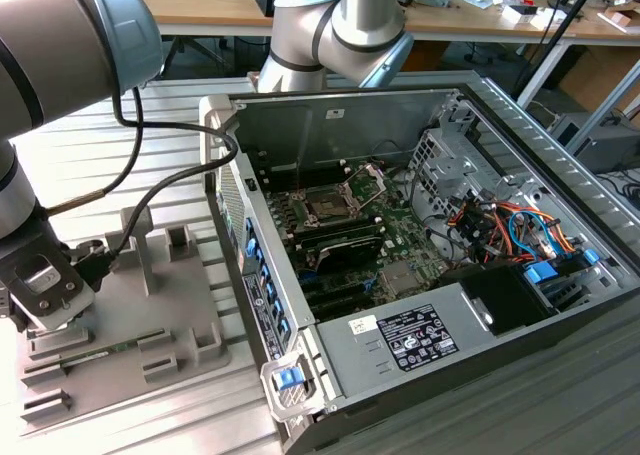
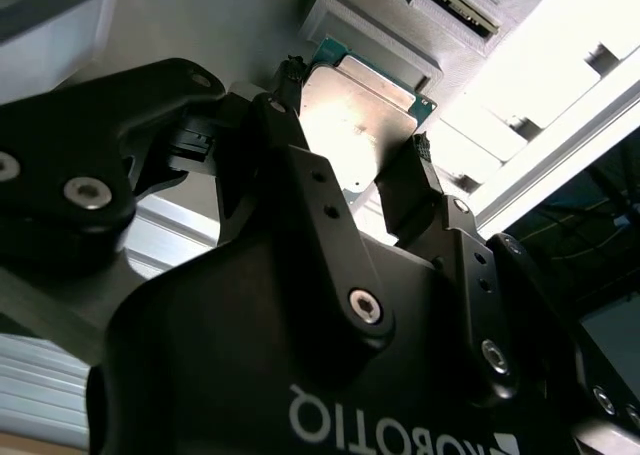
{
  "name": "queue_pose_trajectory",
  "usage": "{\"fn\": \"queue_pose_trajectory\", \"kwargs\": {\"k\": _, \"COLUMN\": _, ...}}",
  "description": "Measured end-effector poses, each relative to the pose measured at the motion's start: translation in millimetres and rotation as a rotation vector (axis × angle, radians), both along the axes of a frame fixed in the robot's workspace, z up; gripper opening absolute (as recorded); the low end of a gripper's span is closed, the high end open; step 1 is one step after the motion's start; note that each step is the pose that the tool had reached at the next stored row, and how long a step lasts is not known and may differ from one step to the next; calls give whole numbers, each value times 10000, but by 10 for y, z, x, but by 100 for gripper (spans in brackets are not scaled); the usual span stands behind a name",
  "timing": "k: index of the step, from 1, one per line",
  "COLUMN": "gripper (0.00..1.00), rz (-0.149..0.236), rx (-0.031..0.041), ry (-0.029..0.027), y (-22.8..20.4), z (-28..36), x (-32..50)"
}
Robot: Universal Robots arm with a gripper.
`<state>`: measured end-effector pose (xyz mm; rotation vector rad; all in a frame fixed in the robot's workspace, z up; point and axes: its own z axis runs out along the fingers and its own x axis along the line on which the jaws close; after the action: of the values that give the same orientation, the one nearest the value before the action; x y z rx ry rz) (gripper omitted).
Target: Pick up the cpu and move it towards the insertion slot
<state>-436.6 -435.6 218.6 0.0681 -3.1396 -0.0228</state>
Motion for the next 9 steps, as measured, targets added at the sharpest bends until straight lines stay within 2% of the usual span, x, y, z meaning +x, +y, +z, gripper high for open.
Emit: {"fn": "queue_pose_trajectory", "kwargs": {"k": 9, "gripper": 55, "rz": 0, "rx": 0, "ry": 0, "y": 0, "z": 44, "x": 0}}
